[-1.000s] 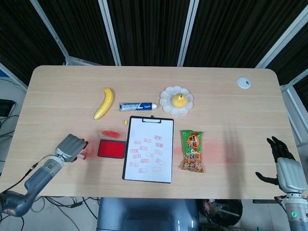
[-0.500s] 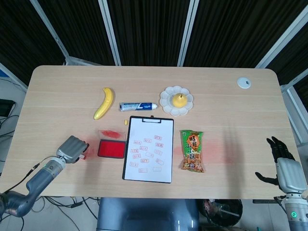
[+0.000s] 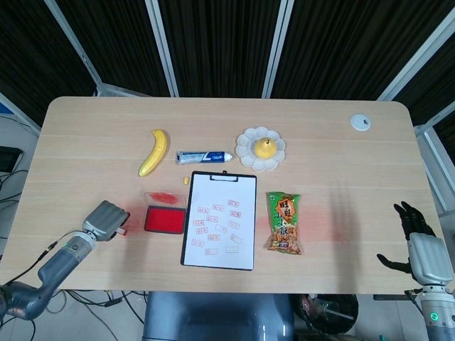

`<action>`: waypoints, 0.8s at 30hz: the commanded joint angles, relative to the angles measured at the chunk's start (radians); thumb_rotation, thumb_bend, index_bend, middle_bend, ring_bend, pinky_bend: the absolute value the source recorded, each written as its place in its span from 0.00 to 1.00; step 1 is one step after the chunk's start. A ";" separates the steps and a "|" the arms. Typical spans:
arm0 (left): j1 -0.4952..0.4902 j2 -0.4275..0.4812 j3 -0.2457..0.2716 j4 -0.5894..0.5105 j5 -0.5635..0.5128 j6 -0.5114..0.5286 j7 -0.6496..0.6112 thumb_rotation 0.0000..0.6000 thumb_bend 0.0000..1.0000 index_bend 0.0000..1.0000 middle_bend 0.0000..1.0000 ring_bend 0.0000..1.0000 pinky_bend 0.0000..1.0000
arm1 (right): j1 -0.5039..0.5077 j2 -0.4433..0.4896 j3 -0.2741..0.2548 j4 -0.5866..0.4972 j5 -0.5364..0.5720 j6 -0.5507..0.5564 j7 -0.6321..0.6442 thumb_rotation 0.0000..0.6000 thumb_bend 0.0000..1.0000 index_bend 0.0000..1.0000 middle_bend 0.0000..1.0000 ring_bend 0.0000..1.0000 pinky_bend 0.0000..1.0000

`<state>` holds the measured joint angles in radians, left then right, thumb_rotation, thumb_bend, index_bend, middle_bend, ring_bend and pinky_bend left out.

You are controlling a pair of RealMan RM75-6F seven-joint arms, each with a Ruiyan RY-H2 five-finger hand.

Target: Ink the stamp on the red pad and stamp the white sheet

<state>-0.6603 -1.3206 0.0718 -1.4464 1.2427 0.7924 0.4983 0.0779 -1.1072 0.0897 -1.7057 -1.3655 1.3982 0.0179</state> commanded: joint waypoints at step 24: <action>-0.002 0.000 0.006 -0.005 -0.018 -0.004 0.011 1.00 0.28 0.54 0.53 0.71 0.89 | 0.001 0.003 0.000 -0.005 0.001 -0.004 0.005 1.00 0.03 0.06 0.00 0.00 0.22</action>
<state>-0.6621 -1.3206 0.0781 -1.4513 1.2251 0.7886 0.5093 0.0790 -1.1044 0.0897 -1.7106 -1.3647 1.3938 0.0230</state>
